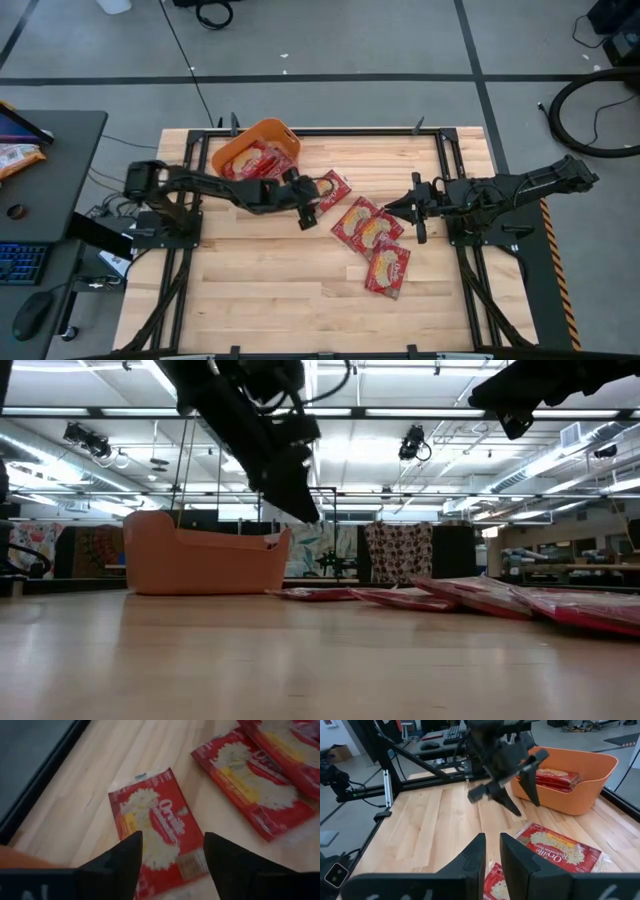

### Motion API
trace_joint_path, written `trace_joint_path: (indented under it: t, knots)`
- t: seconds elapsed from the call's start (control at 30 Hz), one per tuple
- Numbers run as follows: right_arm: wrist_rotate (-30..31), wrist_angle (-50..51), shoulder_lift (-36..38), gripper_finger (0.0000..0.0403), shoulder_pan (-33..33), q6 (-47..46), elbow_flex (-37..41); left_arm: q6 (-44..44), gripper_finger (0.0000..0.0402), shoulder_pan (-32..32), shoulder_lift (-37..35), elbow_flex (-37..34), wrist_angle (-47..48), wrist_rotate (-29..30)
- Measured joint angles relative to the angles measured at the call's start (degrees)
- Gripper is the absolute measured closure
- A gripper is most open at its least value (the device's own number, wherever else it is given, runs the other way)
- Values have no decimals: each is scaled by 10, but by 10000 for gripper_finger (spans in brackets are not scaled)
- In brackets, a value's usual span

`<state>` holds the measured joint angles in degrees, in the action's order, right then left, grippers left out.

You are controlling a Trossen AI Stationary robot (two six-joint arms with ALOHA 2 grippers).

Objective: Sort popcorn bags into baskets
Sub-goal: Put the red popcorn pack into the orange bin

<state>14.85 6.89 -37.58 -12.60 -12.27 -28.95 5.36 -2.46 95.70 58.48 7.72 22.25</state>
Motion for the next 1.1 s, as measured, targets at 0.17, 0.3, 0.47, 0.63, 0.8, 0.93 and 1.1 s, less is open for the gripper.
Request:
trace_joint_path:
  t: [0.17, 0.3, 0.47, 0.63, 0.8, 0.93, 1.1]
  knots:
    - [0, 0, 0, 341, 0, 0, 0, -12, 186, 11, 53, 0, -60, 45]
    - [0, -2, 0, 341, 0, 0, 0, -15, 190, 16, 88, 0, -94, 55]
    - [0, -5, 0, 341, 0, 0, 0, -5, 193, 31, 133, 0, -144, 74]
    - [0, -8, 0, 341, 0, 0, 0, -31, 193, 50, 164, 1, -193, 98]
    - [0, -9, 0, 341, 0, 0, 0, -62, 193, 56, 183, 1, -199, 130]
    - [0, -9, 0, 341, 0, 0, 0, -86, 193, 53, 199, 1, -196, 142]
    - [0, -10, 0, 341, 0, 0, 0, -84, 201, 44, 199, 2, -151, 139]
